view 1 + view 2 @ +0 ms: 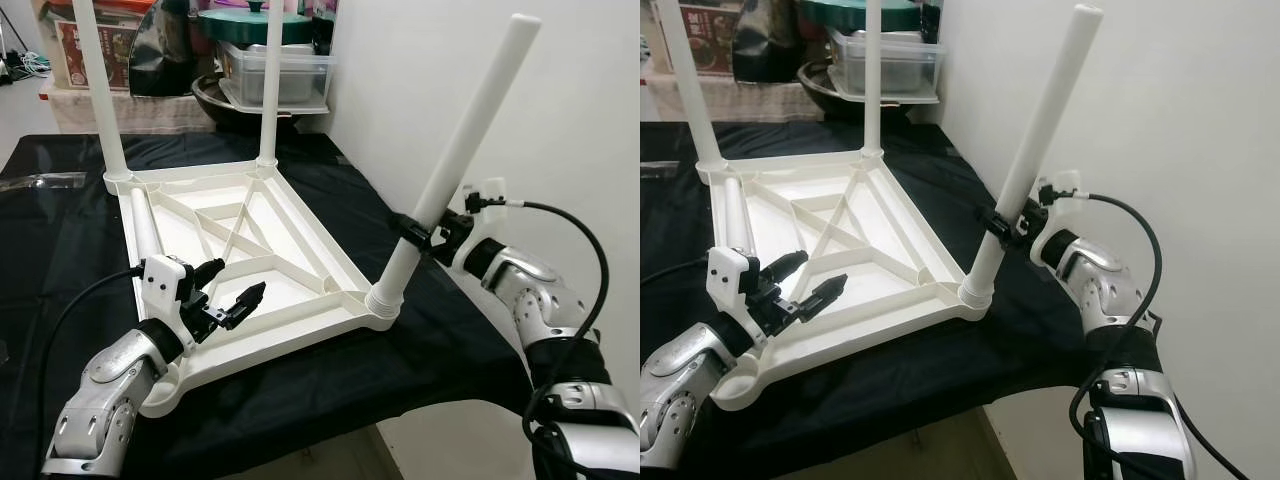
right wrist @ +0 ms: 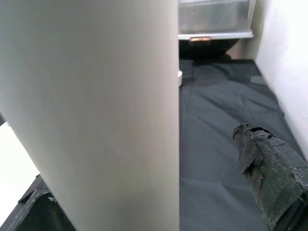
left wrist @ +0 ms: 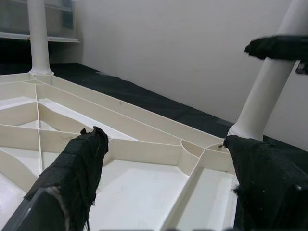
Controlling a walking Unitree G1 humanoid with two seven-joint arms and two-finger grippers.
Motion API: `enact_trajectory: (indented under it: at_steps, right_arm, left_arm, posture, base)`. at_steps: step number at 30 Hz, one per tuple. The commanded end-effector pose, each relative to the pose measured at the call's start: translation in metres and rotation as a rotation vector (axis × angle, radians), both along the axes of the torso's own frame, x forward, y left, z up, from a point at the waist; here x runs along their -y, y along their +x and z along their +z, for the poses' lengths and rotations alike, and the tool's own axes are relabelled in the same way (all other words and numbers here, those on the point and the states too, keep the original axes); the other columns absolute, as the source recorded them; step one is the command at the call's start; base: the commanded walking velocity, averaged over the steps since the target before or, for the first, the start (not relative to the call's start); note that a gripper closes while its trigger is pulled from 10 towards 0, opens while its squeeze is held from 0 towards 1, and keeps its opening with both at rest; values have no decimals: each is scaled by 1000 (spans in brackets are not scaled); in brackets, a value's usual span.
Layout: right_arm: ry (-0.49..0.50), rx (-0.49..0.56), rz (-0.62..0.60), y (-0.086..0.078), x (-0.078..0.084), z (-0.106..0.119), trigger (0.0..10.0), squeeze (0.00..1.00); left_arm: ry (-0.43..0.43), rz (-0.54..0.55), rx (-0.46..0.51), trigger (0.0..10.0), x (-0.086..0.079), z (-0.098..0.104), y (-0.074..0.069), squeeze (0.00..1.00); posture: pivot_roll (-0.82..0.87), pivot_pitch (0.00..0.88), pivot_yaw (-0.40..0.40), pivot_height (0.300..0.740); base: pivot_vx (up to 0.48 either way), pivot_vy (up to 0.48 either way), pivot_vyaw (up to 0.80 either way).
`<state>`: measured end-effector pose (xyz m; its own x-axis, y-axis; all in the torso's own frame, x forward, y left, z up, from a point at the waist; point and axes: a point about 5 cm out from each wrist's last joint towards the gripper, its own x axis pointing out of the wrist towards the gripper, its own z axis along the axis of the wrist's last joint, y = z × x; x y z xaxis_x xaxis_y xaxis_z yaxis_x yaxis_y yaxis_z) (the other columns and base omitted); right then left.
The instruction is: Building children table
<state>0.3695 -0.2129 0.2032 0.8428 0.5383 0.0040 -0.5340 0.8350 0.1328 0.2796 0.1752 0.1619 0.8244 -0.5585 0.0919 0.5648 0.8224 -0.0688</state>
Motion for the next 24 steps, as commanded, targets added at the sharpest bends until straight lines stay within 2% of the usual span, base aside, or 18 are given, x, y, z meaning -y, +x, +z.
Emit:
enact_trajectory:
  at_steps: [1, 2, 3, 8, 9, 10, 11, 13, 14, 16, 17, 18, 20, 21, 22, 24]
  right_arm:
    - [-30, -9, 22, 1, 5, -4, 10000, 0]
    - [-33, -12, 28, 1, 6, -6, 10000, 0]
    - [-45, -27, 16, 3, 9, -10, 7137, 0]
    - [-60, -45, -2, 6, 15, -15, 6941, 0]
    - [-59, -42, 1, 6, 15, -15, 6471, 0]
    - [-59, -40, 3, 7, 15, -15, 6471, 0]
    - [-59, -40, 6, 7, 16, -15, 5804, 0]
    - [-61, -40, 5, 8, 16, -16, 5961, 0]
    - [-61, -40, 6, 8, 16, -18, 6549, 0]
    - [-61, -40, 7, 8, 16, -18, 6549, 0]
    - [-62, -41, 6, 9, 16, -21, 6392, 0]
    - [-63, -43, 4, 9, 15, -24, 5059, 0]
    - [-64, -43, 4, 9, 15, -26, 5059, 0]
    - [-63, -41, 4, 9, 15, -27, 4196, 0]
    - [-61, -41, 1, 8, 15, -28, 4000, 0]
    - [-60, -41, -1, 8, 15, -29, 4000, 0]
  left_arm:
    - [8, -15, -5, 10000, 2, -1, 1, 0]
    - [8, -16, -5, 10000, 3, -1, 1, 0]
    - [8, -17, -6, 10000, 3, -1, 1, 0]
    - [9, -19, -6, 10000, 3, -2, 1, 0]
    - [9, -18, -6, 10000, 3, -2, 1, 0]
    - [9, -18, -6, 10000, 3, -2, 1, 0]
    - [9, -17, -6, 10000, 3, -2, 1, 0]
    - [9, -17, -6, 10000, 3, -2, 1, 0]
    - [8, -17, -6, 10000, 3, -2, 0, 0]
    - [8, -17, -5, 10000, 3, -1, 0, 0]
    - [9, -18, -6, 10000, 3, -1, 0, 0]
    - [10, -20, -7, 10000, 3, -2, 1, 0]
    - [11, -20, -7, 10000, 3, -2, 1, 0]
    - [11, -21, -8, 10000, 3, -2, 1, 0]
    - [11, -21, -8, 10000, 3, -2, 1, 0]
    - [11, -22, -8, 10000, 3, -2, 1, 0]
  posture:
    - [87, 0, -148, 740]
    - [87, 0, -148, 740]
    - [91, 0, -151, 740]
    - [96, 0, -155, 740]
    - [96, 0, -155, 740]
    - [96, 0, -155, 740]
    - [96, 0, -155, 740]
    - [99, 0, -157, 740]
    - [99, 0, -157, 740]
    - [99, 0, -157, 740]
    - [99, 0, -157, 740]
    - [99, 0, -157, 740]
    - [99, 0, -157, 740]
    - [99, 0, -157, 740]
    - [99, 0, -157, 740]
    - [99, 0, -157, 740]
  base:
    - [0, 0, 0]
    - [0, 0, 0]
    - [0, 0, 0]
    - [0, 0, 0]
    - [0, 0, 0]
    - [0, 0, 0]
    - [0, 0, 0]
    - [0, 0, 0]
    - [0, 0, 0]
    - [0, 0, 0]
    - [0, 0, 0]
    - [0, 0, 0]
    - [0, 0, 0]
    - [0, 0, 0]
    - [0, 0, 0]
    - [0, 0, 0]
